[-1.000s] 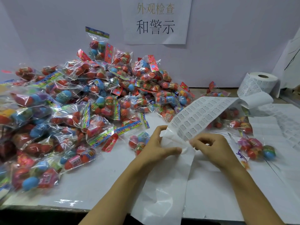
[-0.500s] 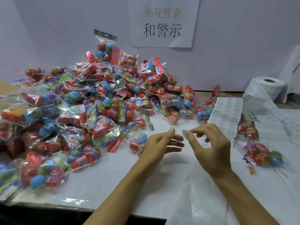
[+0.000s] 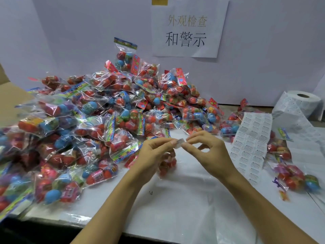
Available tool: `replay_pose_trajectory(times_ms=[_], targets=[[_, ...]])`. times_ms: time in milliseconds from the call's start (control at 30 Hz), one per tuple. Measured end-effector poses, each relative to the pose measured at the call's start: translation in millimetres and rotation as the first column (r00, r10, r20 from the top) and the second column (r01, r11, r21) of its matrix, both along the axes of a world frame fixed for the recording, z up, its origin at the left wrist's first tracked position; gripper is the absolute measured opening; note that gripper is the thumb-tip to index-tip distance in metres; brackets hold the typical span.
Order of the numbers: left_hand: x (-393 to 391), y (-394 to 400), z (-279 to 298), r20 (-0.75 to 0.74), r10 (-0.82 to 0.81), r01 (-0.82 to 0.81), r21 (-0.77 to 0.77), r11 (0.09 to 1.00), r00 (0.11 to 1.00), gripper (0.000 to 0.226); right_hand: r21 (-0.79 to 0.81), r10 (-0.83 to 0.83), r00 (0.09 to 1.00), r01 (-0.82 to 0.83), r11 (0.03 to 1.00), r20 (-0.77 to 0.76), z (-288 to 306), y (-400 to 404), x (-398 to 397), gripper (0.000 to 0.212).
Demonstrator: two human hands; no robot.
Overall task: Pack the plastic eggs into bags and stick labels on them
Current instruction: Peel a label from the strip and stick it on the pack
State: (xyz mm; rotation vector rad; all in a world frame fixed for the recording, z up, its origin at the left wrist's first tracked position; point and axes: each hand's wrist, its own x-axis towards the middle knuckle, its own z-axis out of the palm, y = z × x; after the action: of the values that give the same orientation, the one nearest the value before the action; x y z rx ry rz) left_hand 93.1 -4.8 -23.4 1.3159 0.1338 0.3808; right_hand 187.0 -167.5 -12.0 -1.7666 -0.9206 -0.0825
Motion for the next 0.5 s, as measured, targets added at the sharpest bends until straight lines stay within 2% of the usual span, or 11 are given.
replay_pose_trajectory(times_ms=[67,133,200,233,300,367,400,433,467,500], targets=[[-1.4,7.1,-4.2,-0.017,0.030,-0.030,0.049,0.998,0.999,0.015,-0.026,0.037,0.997,-0.038,0.999,-0.067,-2.8,7.1,3.5,0.012],[-2.6,8.9,-8.4,-0.041,0.056,-0.052,0.089,0.995,0.998,0.013,-0.039,0.064,0.987,-0.071,0.997,-0.147,-7.8,12.0,5.2,0.011],[-3.5,7.5,-13.4,-0.046,0.173,-0.157,0.237,0.959,0.984,0.011,-0.008,0.049,0.976,-0.051,0.999,-0.210,-16.1,15.5,5.2,0.013],[-3.7,6.9,-16.7,-0.014,0.280,-0.255,0.376,0.891,0.960,0.010,0.022,0.026,0.968,-0.021,1.000,-0.249,-20.9,16.6,5.1,0.014],[-5.7,6.3,-21.6,0.168,0.478,-0.472,0.611,0.636,0.862,0.005,0.086,-0.017,0.931,0.052,0.995,-0.365,-28.5,16.1,5.8,0.010],[-9.4,6.6,-24.5,0.347,0.562,-0.595,0.725,0.347,0.751,0.004,0.114,-0.013,0.889,0.074,0.991,-0.457,-31.7,12.9,7.6,0.013],[-10.9,8.0,-26.1,0.376,0.574,-0.591,0.768,0.246,0.727,0.009,0.116,-0.001,0.878,0.065,0.991,-0.479,-32.5,10.9,8.6,0.021],[-11.6,9.3,-28.3,0.362,0.581,-0.549,0.816,0.182,0.730,0.015,0.117,0.009,0.870,0.056,0.992,-0.494,-33.1,8.9,10.0,0.031],[-12.2,10.2,-31.1,0.308,0.580,-0.474,0.867,0.156,0.754,0.021,0.114,0.012,0.862,0.053,0.992,-0.508,-32.8,7.5,11.2,0.040],[-13.0,10.1,-33.9,0.225,0.567,-0.381,0.909,0.172,0.793,0.025,0.104,0.008,0.852,0.054,0.993,-0.523,-33.2,7.0,12.0,0.048]])
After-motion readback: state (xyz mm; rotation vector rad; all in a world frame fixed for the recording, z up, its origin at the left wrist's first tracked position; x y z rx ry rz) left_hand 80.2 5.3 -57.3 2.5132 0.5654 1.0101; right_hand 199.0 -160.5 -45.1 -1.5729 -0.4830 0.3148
